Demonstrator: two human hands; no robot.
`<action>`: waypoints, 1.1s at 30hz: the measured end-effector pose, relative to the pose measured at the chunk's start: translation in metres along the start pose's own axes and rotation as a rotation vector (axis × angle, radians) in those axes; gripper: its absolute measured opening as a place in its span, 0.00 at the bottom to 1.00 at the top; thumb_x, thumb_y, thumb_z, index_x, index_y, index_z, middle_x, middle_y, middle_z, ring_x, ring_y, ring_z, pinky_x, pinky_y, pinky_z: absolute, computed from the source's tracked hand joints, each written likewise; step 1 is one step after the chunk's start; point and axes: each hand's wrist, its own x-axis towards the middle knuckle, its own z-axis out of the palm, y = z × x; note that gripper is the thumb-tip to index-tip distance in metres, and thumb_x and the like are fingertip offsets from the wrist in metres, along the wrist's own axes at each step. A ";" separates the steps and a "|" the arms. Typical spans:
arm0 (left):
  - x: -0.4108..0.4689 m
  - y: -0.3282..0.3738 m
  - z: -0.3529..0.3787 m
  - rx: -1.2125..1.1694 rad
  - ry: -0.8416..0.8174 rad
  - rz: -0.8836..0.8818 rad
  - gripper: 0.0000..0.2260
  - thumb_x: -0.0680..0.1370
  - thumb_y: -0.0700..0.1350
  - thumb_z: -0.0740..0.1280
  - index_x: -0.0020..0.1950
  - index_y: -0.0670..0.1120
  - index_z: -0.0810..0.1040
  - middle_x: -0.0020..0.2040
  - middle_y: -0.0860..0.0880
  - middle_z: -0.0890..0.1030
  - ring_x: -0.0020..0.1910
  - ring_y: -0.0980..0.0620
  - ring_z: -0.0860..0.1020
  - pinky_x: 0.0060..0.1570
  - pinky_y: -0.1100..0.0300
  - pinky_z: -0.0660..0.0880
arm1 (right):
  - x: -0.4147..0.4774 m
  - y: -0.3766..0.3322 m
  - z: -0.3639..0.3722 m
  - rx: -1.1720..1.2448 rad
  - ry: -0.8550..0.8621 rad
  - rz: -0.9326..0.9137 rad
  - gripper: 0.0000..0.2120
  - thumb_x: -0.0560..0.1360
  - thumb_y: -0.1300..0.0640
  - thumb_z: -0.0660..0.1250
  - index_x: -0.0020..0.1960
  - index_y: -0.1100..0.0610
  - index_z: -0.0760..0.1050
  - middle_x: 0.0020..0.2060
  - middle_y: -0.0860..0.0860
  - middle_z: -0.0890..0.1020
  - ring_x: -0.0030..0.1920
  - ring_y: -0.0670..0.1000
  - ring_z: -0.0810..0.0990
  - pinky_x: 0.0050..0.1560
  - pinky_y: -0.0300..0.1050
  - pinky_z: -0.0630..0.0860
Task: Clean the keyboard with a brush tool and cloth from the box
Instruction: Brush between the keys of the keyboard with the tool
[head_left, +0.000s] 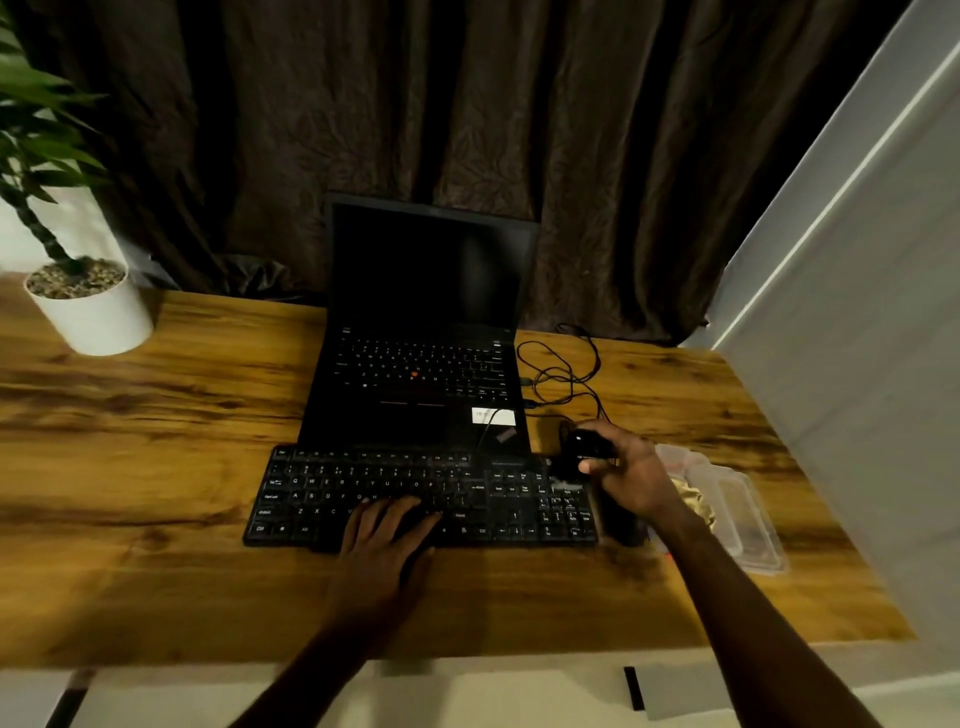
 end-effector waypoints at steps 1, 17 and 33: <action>0.000 0.000 0.000 -0.004 0.006 0.002 0.20 0.81 0.60 0.54 0.68 0.57 0.75 0.70 0.50 0.72 0.70 0.46 0.67 0.72 0.44 0.55 | -0.002 0.003 -0.007 -0.006 0.000 0.011 0.25 0.72 0.70 0.70 0.60 0.45 0.75 0.56 0.51 0.81 0.57 0.50 0.78 0.50 0.36 0.76; 0.000 -0.001 0.002 -0.021 0.025 0.012 0.20 0.81 0.59 0.53 0.68 0.57 0.76 0.69 0.50 0.73 0.70 0.46 0.68 0.72 0.43 0.56 | -0.011 -0.007 -0.001 0.040 -0.012 -0.005 0.25 0.72 0.71 0.69 0.62 0.48 0.74 0.54 0.43 0.78 0.53 0.42 0.77 0.45 0.35 0.79; 0.000 -0.005 0.006 -0.018 0.016 0.020 0.20 0.81 0.60 0.53 0.69 0.57 0.75 0.70 0.50 0.72 0.71 0.46 0.67 0.73 0.41 0.57 | -0.008 -0.008 0.008 0.033 -0.006 -0.054 0.27 0.72 0.70 0.70 0.60 0.42 0.73 0.57 0.51 0.79 0.57 0.51 0.78 0.49 0.37 0.81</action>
